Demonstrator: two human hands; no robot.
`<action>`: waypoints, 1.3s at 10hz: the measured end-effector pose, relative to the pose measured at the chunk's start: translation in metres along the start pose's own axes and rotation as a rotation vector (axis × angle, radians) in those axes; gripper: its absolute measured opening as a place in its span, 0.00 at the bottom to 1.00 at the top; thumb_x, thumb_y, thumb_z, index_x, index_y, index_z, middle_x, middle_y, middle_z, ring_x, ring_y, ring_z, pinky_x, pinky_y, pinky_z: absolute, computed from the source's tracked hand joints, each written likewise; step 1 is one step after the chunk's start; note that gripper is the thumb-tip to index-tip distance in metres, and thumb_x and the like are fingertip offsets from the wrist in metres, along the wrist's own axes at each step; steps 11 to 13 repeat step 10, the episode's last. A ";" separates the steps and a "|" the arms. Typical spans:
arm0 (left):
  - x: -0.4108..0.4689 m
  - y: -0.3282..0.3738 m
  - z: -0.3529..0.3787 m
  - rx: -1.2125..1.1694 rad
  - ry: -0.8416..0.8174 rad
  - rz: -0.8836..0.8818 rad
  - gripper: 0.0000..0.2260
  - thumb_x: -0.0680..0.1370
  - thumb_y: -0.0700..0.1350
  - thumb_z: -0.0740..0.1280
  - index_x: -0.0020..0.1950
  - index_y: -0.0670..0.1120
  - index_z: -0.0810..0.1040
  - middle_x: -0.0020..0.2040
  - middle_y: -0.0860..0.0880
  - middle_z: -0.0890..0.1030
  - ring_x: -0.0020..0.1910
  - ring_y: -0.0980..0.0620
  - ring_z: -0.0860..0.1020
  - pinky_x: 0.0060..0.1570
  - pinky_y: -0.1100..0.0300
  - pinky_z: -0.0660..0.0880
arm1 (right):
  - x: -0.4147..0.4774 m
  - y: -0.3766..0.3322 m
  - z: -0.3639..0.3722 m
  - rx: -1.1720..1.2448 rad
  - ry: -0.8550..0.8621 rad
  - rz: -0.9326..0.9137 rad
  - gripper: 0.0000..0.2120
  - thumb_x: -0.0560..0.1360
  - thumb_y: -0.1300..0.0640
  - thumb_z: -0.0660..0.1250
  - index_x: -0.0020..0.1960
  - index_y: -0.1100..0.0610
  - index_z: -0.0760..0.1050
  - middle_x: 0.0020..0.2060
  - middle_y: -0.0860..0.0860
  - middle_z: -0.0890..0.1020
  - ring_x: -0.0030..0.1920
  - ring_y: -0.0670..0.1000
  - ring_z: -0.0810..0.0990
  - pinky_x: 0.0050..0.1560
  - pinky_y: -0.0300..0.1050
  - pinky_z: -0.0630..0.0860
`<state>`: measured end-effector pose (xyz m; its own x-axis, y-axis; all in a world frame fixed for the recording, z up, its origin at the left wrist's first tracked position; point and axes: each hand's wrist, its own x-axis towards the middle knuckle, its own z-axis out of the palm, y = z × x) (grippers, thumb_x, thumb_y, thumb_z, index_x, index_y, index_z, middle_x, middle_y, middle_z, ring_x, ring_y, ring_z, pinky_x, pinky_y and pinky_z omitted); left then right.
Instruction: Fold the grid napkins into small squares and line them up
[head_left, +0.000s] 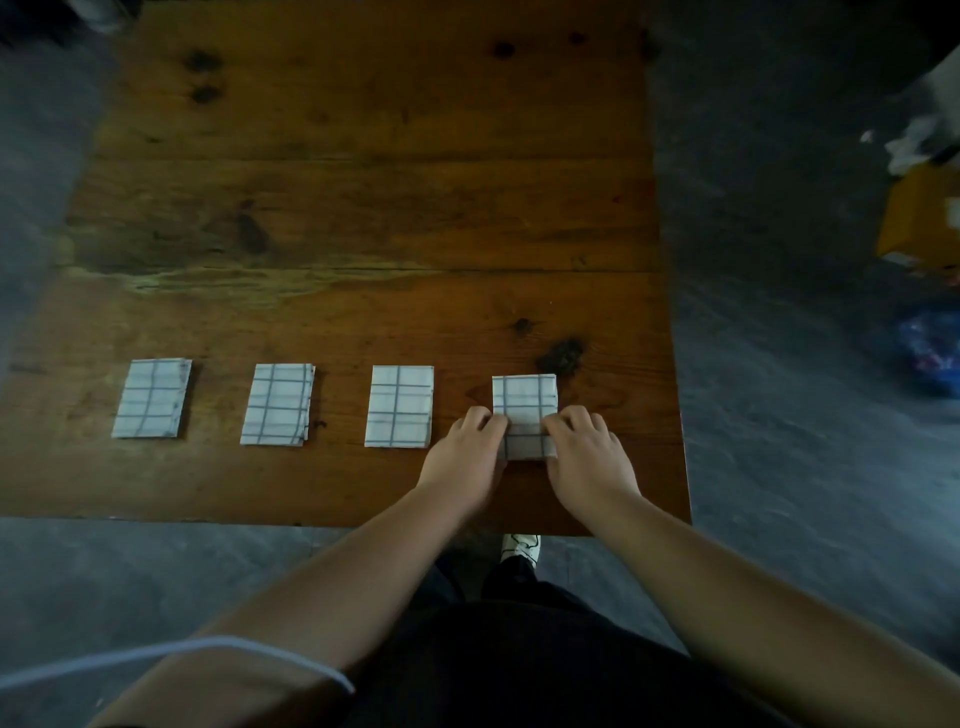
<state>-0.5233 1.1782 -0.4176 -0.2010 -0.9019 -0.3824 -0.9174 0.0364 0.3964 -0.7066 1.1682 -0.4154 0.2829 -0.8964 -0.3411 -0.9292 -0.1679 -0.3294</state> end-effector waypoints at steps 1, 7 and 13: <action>0.002 0.000 0.000 -0.015 0.004 -0.006 0.25 0.78 0.42 0.69 0.73 0.51 0.65 0.72 0.48 0.66 0.66 0.47 0.72 0.57 0.53 0.77 | 0.001 0.001 -0.001 0.006 -0.002 0.009 0.19 0.79 0.57 0.64 0.69 0.50 0.69 0.65 0.50 0.70 0.64 0.52 0.70 0.65 0.51 0.72; -0.008 0.002 -0.004 -0.044 -0.021 -0.044 0.25 0.81 0.45 0.65 0.78 0.51 0.62 0.76 0.48 0.63 0.68 0.47 0.71 0.59 0.51 0.77 | -0.001 -0.004 0.001 0.074 0.029 0.078 0.21 0.79 0.58 0.65 0.71 0.50 0.68 0.68 0.50 0.69 0.66 0.51 0.69 0.65 0.49 0.72; -0.064 0.010 -0.021 -0.114 0.096 -0.165 0.25 0.82 0.46 0.63 0.78 0.53 0.61 0.74 0.51 0.68 0.70 0.48 0.70 0.63 0.49 0.74 | -0.014 -0.007 -0.012 0.016 -0.037 0.016 0.24 0.79 0.53 0.63 0.73 0.50 0.61 0.69 0.50 0.67 0.66 0.52 0.68 0.64 0.50 0.73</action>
